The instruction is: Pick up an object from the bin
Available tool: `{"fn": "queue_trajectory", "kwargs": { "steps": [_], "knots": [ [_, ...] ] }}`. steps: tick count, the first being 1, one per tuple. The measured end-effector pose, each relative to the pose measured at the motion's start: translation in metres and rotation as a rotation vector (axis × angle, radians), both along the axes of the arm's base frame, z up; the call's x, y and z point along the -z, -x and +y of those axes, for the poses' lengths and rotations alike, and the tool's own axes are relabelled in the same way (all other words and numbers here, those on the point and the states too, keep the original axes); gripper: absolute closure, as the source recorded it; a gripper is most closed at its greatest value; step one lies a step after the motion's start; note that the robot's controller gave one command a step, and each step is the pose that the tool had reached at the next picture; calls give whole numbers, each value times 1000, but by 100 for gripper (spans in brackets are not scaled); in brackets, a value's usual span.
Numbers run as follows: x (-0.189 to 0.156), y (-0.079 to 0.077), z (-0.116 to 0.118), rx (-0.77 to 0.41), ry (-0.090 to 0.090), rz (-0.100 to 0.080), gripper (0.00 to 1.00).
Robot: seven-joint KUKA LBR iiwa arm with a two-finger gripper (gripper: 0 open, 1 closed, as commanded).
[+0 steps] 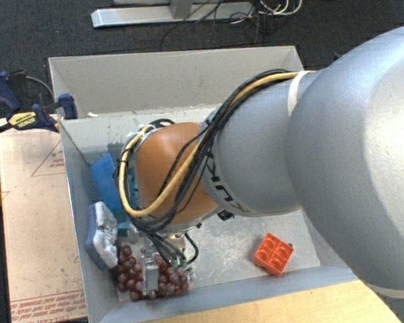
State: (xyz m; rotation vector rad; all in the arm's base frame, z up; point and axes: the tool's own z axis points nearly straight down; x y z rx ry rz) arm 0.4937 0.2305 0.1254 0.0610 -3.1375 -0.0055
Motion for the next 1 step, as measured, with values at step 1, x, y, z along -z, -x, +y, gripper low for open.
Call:
{"fn": "queue_trajectory", "kwargs": {
  "steps": [1],
  "knots": [
    [35,13,-7,-40,3,-9,0]
  ]
}}
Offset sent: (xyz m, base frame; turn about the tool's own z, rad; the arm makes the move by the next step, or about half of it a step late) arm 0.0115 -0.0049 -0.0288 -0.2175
